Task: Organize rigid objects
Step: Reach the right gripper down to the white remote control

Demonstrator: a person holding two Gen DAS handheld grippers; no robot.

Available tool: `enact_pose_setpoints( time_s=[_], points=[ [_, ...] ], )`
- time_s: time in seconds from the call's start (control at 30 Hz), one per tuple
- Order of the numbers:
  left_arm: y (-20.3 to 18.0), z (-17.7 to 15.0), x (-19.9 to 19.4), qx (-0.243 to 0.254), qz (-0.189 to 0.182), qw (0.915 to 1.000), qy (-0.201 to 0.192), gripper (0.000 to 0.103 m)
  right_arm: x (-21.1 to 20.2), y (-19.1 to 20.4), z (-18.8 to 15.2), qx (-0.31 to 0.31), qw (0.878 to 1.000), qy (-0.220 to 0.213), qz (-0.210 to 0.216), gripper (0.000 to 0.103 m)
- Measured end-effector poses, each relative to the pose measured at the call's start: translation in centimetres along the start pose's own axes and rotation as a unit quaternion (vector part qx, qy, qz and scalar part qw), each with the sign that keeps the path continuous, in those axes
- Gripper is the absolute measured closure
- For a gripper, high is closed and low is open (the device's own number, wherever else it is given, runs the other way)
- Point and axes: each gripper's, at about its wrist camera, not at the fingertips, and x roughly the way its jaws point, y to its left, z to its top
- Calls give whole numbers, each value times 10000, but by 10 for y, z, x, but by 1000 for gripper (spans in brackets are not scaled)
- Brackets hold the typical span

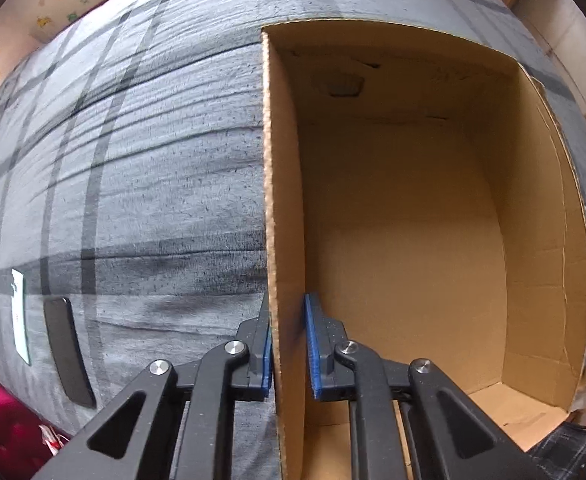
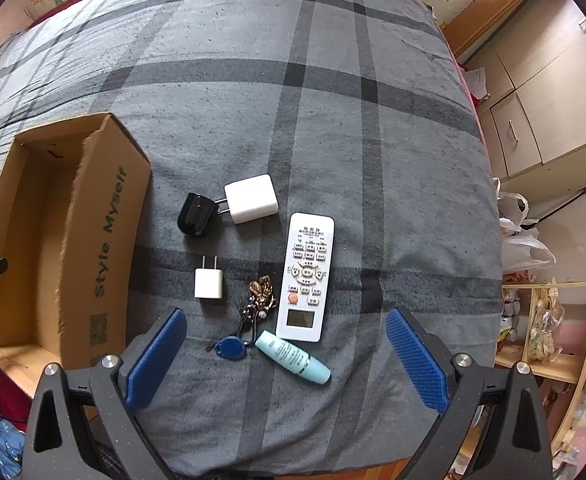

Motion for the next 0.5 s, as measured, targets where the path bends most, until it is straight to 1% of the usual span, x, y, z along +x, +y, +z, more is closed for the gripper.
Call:
enact_pose_setpoints(
  time_s=[0.17,0.4,0.5],
  points=[
    [-2,1,0,61,84,9999,8,89,20,-6,12,151,9998,67,55,1],
    [-2,3,1,-7,56,10000,50,89,55,-17,30,328,9993,187,22,1],
    [1,4,2,-40,41,10000,64,89,72,-23,33,434,9986,296,105,1]
  ],
)
